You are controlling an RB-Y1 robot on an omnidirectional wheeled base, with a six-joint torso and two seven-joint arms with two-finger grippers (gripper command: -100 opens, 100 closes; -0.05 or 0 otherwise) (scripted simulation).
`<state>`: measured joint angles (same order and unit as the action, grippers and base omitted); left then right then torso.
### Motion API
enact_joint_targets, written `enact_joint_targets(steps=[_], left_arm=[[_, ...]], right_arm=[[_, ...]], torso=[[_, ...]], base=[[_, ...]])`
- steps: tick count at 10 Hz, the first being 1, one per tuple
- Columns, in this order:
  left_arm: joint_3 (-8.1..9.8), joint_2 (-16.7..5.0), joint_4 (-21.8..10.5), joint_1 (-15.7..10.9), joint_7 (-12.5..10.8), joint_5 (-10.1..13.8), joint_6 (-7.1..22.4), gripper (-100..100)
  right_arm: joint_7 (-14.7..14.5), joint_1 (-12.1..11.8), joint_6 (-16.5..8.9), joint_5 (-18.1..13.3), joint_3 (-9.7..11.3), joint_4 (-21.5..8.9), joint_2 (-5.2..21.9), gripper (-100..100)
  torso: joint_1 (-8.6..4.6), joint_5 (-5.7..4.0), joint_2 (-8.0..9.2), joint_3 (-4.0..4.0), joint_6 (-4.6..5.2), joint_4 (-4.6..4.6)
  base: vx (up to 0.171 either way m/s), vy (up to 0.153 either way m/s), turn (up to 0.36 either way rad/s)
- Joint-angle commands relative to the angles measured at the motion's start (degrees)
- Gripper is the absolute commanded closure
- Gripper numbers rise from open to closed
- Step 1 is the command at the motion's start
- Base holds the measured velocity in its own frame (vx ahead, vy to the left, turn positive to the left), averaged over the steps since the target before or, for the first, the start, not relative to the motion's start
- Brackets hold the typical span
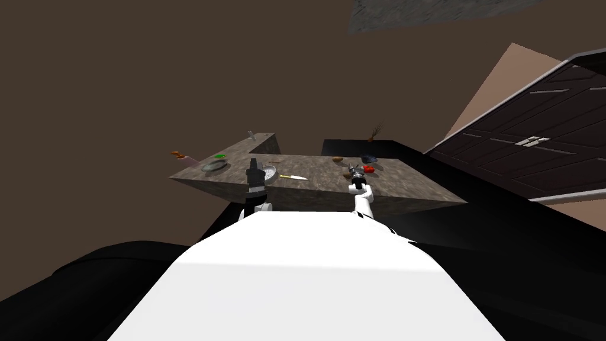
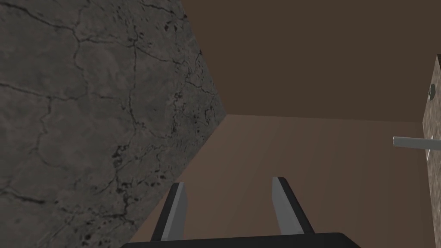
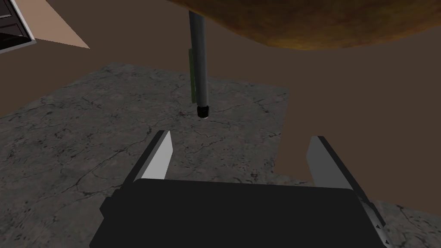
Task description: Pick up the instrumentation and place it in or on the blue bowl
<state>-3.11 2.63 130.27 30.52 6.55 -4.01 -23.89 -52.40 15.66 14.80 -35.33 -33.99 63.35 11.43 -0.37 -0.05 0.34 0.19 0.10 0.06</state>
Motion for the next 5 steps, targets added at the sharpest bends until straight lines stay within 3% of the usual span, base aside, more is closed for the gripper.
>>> enact_joint_targets(steps=[1,4,5], left_arm=[[0.0,0.0,0.0,0.0,0.0,0.0,0.0,0],[0.0,0.0,0.0,0.0,0.0,0.0,0.0,0],[0.0,0.0,0.0,0.01,0.0,0.0,0.0,0]], right_arm=[[2.86,1.13,-1.21,0.12,1.25,0.05,2.86,-100],[5.87,1.48,-2.18,0.17,2.32,0.52,5.1,-100],[8.13,1.82,-3.29,0.19,3.52,0.99,7.16,-100]], torso=[[0.0,0.0,0.0,0.0,0.0,0.0],[0.06,0.0,-0.1,-0.05,0.0,-0.02],[0.09,0.01,-0.17,-0.1,0.02,-0.04]], base=[[-0.11,-0.063,0.163],[-0.07,-0.035,0.076],[-0.069,-0.032,0.126]])
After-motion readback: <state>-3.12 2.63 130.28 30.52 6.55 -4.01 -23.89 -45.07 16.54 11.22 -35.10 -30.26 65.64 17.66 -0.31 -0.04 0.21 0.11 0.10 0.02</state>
